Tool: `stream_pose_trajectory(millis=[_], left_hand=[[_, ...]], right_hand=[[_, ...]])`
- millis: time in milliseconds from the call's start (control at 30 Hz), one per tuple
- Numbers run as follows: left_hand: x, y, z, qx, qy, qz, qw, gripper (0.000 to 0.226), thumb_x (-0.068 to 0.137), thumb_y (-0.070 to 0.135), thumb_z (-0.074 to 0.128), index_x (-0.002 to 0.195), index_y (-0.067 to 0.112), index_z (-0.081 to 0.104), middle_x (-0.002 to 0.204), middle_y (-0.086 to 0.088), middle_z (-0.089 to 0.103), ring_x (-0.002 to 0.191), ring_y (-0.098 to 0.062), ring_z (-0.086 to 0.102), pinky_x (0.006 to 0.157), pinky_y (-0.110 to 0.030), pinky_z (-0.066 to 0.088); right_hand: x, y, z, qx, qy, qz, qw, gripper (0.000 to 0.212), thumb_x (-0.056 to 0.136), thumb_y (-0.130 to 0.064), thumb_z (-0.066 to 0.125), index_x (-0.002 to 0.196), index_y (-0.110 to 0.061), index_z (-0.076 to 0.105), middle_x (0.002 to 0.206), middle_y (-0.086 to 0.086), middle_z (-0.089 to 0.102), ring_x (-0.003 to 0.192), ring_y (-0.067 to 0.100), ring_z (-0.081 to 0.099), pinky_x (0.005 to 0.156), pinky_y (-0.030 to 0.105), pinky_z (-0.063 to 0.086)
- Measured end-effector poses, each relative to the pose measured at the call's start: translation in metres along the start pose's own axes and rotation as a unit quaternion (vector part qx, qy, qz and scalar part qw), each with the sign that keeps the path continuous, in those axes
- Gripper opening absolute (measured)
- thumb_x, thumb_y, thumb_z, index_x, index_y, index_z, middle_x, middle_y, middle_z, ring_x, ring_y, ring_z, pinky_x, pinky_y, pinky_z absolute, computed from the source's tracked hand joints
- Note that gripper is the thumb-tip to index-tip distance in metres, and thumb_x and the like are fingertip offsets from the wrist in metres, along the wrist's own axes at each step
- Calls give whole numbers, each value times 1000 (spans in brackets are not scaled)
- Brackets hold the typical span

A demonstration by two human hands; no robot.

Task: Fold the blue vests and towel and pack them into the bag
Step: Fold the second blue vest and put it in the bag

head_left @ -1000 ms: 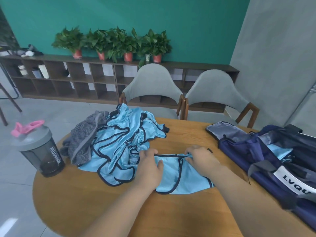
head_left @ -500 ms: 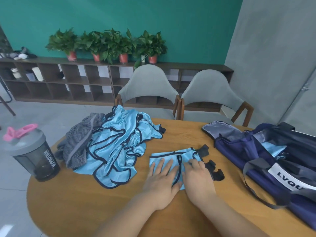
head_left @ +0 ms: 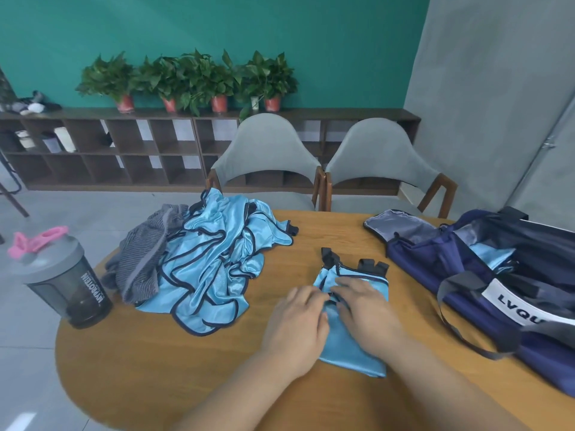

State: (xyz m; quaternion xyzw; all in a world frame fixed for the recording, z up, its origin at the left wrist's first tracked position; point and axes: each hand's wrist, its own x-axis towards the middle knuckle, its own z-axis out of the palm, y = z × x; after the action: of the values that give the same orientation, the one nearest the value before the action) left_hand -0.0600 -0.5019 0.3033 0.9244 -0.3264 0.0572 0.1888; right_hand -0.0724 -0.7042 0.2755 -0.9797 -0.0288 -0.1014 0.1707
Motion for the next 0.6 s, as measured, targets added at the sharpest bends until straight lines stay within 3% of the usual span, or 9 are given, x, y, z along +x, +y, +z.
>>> stream_pose_trajectory(millis=[100, 200, 333, 467, 533, 600], left_hand=[[0, -23, 8, -11, -83, 3, 996, 58, 111, 46, 34, 165, 31, 21, 173, 12, 13, 160, -11, 8, 130, -36, 16], [-4, -29, 11, -21, -100, -13, 995, 62, 111, 51, 32, 167, 31, 14, 174, 11, 9, 160, -9, 6, 131, -35, 12], [1, -20, 9, -49, -15, 3, 999, 57, 112, 36, 37, 166, 30, 21, 173, 13, 10, 159, -4, 4, 130, -28, 8], [16, -21, 7, -49, -32, 55, 997, 54, 111, 21, 35, 164, 26, 28, 171, 9, 27, 157, -4, 16, 130, -24, 6], [24, -26, 8, -20, -58, 56, 997, 53, 113, 31, 32, 166, 26, 25, 173, 9, 20, 160, -8, 10, 132, -33, 6], [31, -35, 11, 30, -112, 37, 993, 62, 112, 53, 26, 168, 30, 13, 176, 11, -4, 161, -11, -7, 132, -41, 0]], right_hand=[[-9, -8, 12, -35, -82, -10, 996, 57, 110, -43, 35, 165, -31, 24, 172, -15, 9, 160, 12, 2, 130, 32, 4], [-3, 3, 6, -56, -119, -53, 990, 58, 112, -46, 26, 166, -33, 13, 172, -18, -3, 159, 5, -10, 131, 36, 0], [2, 9, -3, -34, -142, -111, 983, 57, 112, -33, 34, 166, -32, 17, 172, -17, 6, 159, 3, -4, 131, 34, 5], [-9, -3, -14, 136, -95, -100, 981, 68, 94, -6, 44, 156, -32, 44, 161, -19, 42, 149, -5, 31, 124, 25, 28], [-19, 4, -15, 108, -38, -67, 991, 63, 93, -14, 48, 151, -37, 49, 158, -22, 44, 148, -5, 34, 121, 28, 33], [-31, 13, -13, 7, -39, -47, 998, 56, 104, -38, 47, 158, -40, 38, 169, -19, 25, 157, 0, 14, 129, 33, 20]])
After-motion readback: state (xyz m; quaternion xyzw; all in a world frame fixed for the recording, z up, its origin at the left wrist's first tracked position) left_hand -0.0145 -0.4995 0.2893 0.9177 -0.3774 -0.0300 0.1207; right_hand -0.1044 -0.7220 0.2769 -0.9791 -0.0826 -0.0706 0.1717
